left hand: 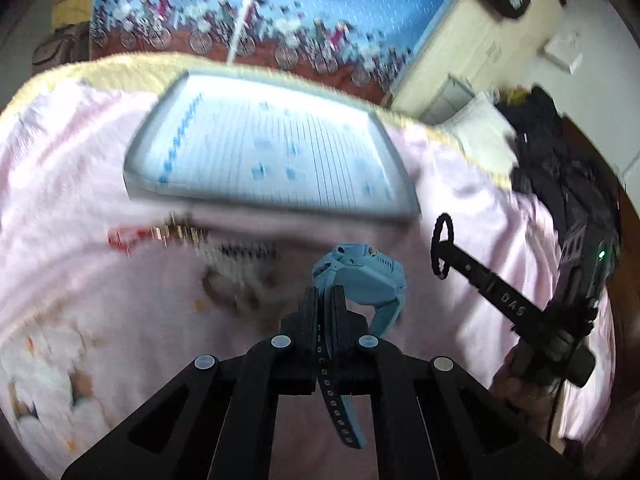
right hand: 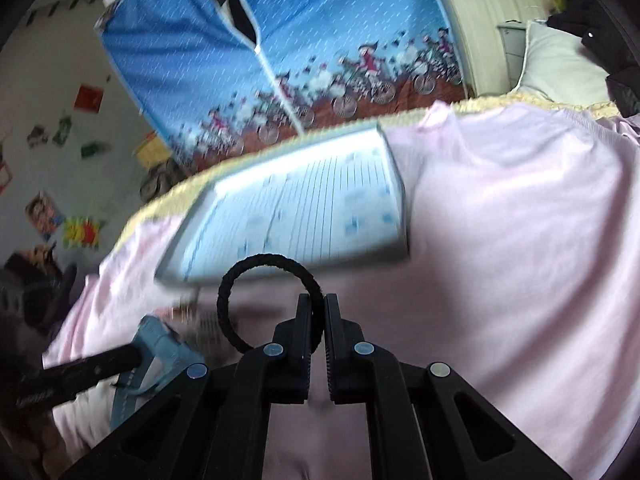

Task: Organize jewelry
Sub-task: 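Carry the watch and hair tie into the white tray and open both tools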

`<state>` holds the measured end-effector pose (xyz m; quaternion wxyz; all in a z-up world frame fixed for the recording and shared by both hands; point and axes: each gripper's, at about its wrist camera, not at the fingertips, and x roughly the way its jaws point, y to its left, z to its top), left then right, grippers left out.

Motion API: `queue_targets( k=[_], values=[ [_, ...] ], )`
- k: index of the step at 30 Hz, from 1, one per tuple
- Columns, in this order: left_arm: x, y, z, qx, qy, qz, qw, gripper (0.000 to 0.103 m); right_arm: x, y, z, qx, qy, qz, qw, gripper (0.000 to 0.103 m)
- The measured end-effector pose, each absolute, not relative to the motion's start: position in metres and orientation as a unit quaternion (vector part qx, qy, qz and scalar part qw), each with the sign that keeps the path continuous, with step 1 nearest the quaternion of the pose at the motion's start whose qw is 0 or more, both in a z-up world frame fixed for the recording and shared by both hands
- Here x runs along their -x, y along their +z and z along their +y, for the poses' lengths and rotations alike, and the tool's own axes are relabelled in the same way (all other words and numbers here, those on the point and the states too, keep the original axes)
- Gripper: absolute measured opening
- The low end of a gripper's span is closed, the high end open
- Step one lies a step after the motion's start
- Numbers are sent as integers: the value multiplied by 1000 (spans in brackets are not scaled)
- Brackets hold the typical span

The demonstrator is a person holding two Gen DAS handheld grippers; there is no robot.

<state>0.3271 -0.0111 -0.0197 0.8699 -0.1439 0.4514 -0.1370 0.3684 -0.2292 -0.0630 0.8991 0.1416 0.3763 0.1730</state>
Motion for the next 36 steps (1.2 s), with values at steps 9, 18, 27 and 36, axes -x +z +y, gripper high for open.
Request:
queue_targets(
  k=[9,18,27,36],
  values=[
    [-423,-28,16,186,-72,420,885,3,-453,-82,-210,-137,155,387,899,6],
    [-474,-75,29,207,-49,438,874,3,-472,-110,-218,-96,156,409,894,7],
    [-450,-63,22,203,-39,438,875,20,-456,-95,-220,-101,160,392,900,52],
    [-366,-3,34,212,-22,334,918,101,-376,-35,-228,-65,147,292,943,103]
  ],
)
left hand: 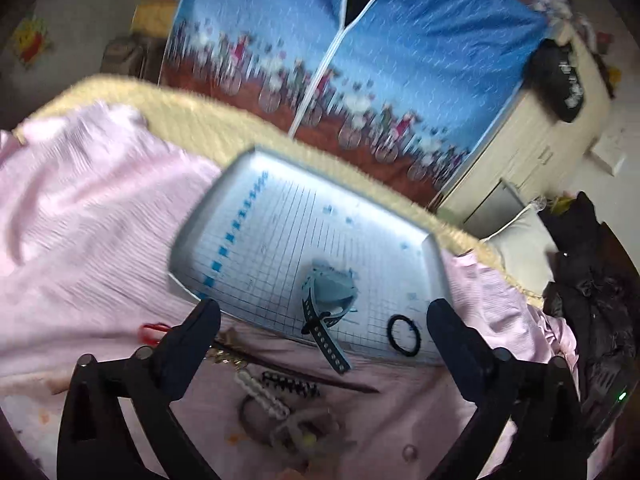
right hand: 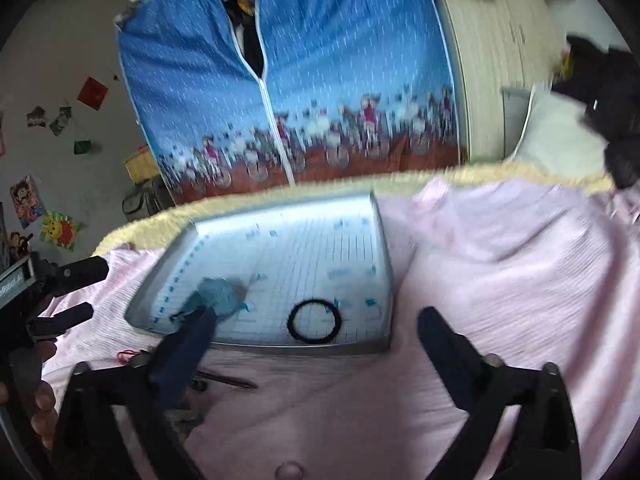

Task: Organize jewelry
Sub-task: 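Carry the watch and hair tie into the white tray and open both tools, then lift both open tools away from the tray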

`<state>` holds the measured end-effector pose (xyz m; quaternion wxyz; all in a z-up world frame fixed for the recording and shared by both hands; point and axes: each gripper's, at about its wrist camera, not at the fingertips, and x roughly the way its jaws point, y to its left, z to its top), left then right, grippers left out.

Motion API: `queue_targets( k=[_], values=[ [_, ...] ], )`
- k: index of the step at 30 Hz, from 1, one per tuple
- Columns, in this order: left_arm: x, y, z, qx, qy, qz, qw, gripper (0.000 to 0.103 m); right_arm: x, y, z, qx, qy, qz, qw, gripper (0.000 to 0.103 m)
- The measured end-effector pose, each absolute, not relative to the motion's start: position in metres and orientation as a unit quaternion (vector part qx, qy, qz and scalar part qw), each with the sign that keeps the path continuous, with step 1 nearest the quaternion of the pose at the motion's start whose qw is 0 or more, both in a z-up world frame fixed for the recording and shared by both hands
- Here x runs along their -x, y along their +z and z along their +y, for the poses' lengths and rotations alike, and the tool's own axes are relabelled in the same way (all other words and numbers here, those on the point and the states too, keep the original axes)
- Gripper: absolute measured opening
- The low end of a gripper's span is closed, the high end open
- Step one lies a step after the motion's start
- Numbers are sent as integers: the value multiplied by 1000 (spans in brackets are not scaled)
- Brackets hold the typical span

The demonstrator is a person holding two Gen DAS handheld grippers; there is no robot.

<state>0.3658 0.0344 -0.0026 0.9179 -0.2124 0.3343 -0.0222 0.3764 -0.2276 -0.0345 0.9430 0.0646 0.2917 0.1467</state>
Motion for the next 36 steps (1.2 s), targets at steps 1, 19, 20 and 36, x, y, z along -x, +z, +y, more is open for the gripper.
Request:
queue_targets(
  k=[1,19,20,36],
  values=[
    [-353,3,32,198,-24,320,926,101,-366,-27,-227,-63,148,281,946,103],
    [-189,13,23,112,-5,251,961,101,-196,-16,-233,-138,151,254,945,103],
    [-182,10,23,106,1,258,960,101,-192,-19,-232,-143,151,268,941,103],
    [-145,-38,25,22,49,317,947,101,-162,-68,-185,-49,113,397,910,103]
  ],
)
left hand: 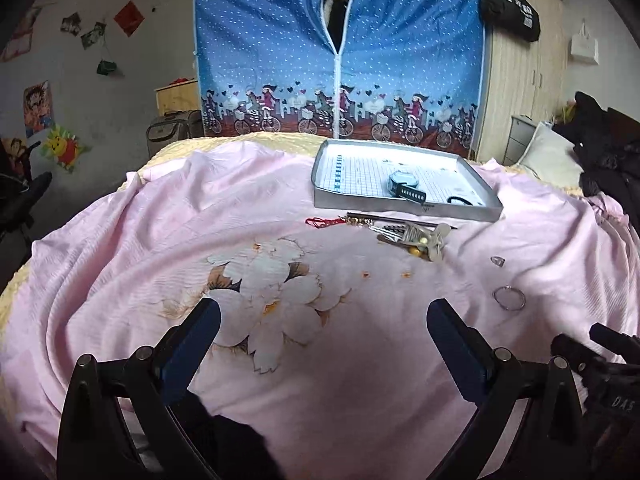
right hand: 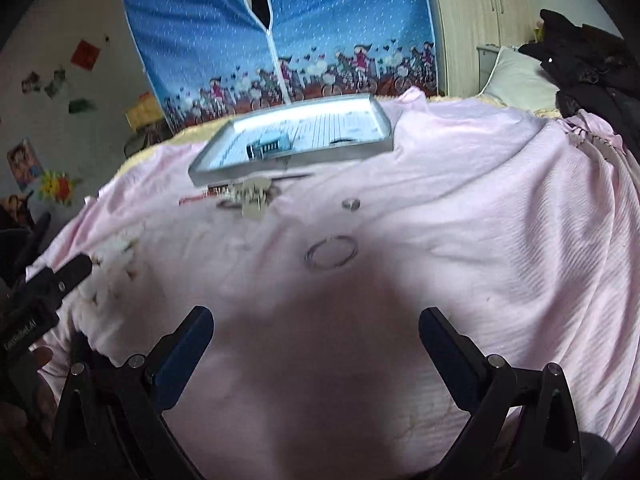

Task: Organize jewelry
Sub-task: 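Lift both open tools away from the tray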

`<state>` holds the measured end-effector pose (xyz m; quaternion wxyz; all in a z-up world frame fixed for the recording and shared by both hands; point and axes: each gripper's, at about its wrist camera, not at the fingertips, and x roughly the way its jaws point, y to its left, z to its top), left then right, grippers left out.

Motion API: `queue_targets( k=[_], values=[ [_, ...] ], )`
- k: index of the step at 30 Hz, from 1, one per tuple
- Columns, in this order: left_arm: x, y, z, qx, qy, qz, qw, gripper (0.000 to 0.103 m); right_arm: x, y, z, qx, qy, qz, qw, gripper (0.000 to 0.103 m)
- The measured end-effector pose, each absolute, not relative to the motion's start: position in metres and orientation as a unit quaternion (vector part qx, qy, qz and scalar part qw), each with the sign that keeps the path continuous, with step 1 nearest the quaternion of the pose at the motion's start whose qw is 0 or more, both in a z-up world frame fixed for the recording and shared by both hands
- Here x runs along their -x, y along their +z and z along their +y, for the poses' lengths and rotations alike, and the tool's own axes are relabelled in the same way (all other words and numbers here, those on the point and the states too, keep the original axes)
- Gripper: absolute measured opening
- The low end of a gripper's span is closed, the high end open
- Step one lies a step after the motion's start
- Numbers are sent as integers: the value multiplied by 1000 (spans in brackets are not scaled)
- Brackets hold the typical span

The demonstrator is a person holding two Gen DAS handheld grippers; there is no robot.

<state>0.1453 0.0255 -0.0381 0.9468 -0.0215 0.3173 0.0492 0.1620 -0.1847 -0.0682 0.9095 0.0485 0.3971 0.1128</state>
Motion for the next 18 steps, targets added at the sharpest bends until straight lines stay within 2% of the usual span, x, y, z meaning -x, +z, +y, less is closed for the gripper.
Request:
queue_targets(
  k=[18],
  values=[
    [-178,-68,41,62,-6,372,926,101,-185,-79,-183,-49,101,441,891,103]
  ],
)
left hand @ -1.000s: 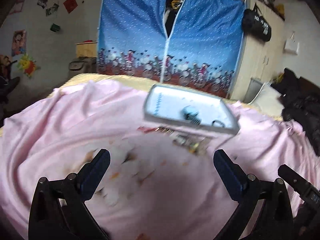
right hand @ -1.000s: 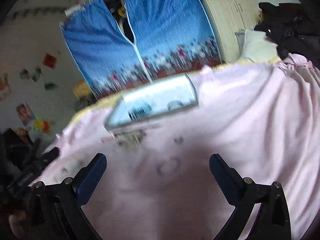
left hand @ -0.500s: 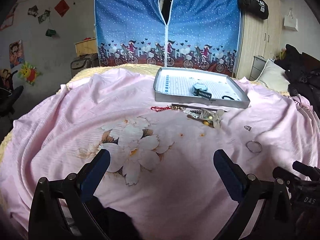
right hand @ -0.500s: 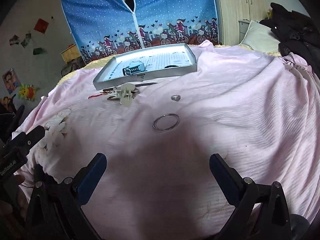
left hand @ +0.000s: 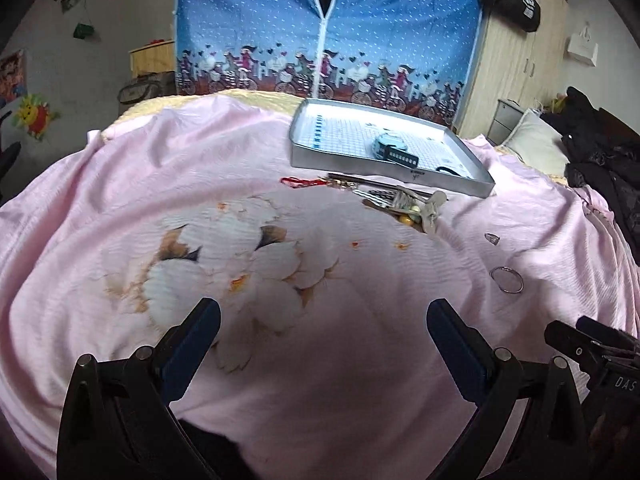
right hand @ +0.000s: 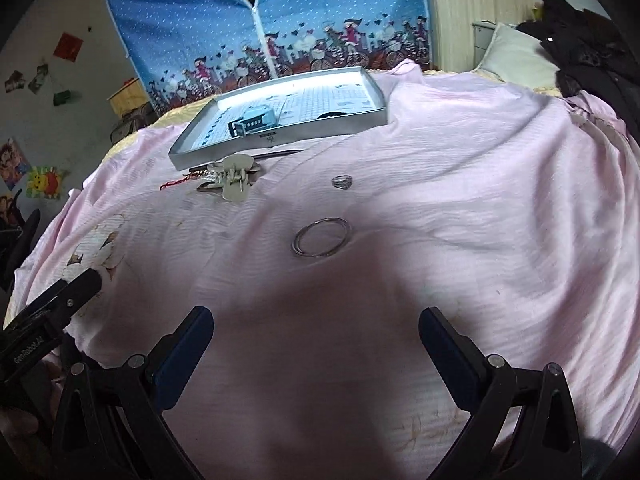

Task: Organize jewelry
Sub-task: 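Lift both open tools away from the tray, then grasp the large silver ring with the right tool while the left tool grasps the white hair clip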

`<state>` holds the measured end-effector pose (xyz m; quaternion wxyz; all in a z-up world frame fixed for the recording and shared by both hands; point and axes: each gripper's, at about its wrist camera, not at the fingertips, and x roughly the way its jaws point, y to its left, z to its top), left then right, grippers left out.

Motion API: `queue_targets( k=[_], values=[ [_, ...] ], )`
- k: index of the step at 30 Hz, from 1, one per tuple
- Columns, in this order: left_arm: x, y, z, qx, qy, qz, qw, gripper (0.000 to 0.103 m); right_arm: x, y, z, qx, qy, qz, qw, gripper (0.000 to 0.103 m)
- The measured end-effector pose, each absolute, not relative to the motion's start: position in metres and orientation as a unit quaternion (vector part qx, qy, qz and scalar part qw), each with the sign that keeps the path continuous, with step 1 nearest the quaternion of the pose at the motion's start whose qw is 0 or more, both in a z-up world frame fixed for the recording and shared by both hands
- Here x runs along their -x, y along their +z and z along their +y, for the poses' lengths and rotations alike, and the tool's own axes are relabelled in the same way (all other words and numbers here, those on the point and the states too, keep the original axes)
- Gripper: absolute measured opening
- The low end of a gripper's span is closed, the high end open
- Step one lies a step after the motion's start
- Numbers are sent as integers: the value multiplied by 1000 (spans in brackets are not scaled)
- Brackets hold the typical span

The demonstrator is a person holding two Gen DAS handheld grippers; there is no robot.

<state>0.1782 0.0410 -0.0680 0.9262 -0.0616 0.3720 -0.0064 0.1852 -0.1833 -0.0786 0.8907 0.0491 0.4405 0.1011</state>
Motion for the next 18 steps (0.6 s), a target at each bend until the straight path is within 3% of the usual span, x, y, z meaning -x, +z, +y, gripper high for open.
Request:
queue_targets(
  k=[13,15,17,18],
  values=[
    [-250,-63,34,64,-78,385,917,101,-273,-86,-212,-69,144,519,839,103],
    [-259,-65,34,75,-85,387,915,101,-279,-91,-216,-78,153,525,833,95],
    [-267,-66,35,87,-95,386,913,100,-281,-98,-216,-97,172,537,820,73],
    [-270,-67,34,91,-101,386,913,99,-281,-101,-214,-96,177,543,815,68]
  ],
)
